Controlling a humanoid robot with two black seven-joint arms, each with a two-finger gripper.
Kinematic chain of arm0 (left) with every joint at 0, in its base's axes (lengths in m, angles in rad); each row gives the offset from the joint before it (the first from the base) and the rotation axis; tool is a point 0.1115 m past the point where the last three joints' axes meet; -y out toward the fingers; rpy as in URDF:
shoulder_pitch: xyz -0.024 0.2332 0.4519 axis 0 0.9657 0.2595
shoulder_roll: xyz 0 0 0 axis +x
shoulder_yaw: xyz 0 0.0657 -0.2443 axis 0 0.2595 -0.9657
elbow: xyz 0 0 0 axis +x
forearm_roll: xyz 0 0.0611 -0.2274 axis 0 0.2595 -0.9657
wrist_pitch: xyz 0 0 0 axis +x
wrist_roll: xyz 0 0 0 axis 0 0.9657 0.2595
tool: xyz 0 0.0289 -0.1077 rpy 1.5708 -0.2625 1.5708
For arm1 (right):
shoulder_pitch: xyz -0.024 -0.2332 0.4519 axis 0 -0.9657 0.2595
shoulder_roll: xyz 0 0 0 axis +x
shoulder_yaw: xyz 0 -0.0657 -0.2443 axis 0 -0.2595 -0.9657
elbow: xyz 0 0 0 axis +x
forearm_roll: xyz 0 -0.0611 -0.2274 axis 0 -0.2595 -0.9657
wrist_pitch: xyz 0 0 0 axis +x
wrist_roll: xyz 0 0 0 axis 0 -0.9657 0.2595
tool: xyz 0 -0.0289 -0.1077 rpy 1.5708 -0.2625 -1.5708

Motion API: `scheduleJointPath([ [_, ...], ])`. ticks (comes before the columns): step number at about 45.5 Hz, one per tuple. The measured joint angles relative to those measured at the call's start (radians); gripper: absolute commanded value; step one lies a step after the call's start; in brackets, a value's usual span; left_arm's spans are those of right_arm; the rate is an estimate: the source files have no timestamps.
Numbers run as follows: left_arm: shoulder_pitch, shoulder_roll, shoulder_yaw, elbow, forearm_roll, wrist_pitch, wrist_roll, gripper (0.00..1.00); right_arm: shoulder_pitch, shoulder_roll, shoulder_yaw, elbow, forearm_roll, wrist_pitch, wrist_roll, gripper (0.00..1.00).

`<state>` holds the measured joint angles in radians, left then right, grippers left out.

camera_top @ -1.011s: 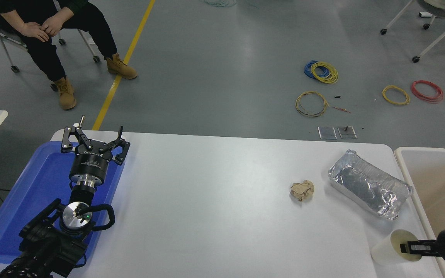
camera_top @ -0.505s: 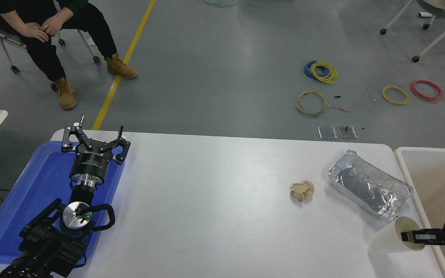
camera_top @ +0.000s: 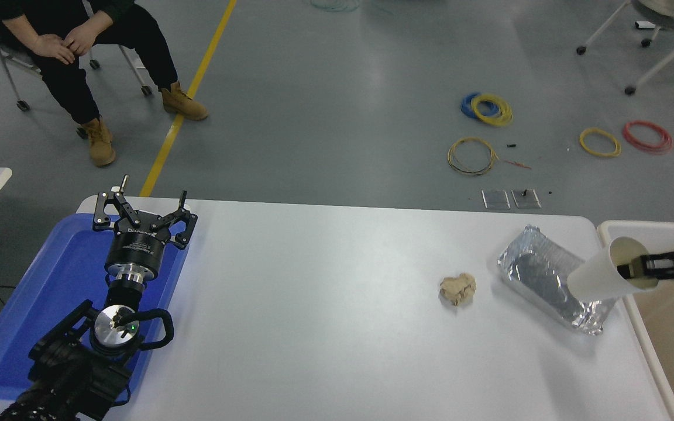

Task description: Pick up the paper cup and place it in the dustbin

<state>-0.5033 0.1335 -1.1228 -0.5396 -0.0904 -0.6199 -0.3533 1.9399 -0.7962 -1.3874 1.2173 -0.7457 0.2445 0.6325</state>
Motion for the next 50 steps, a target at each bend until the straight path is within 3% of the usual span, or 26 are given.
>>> scheduleJointPath([
  [15, 0.0, 0.0, 0.0, 0.0, 0.0, 0.0, -0.001, 1.0, 0.225, 0.001, -0.023, 0.009, -0.005, 0.177, -0.003, 0.0],
  [37, 0.0, 0.001, 0.0, 0.001, -0.001, 0.0, -0.001, 1.0, 0.246, -0.002, -0.028, -0.046, 0.007, 0.219, -0.009, 0.0],
  [50, 0.0, 0.001, 0.0, 0.001, -0.001, 0.0, -0.001, 1.0, -0.016, 0.01, -0.025, -0.343, 0.188, 0.21, -0.01, 0.0],
])
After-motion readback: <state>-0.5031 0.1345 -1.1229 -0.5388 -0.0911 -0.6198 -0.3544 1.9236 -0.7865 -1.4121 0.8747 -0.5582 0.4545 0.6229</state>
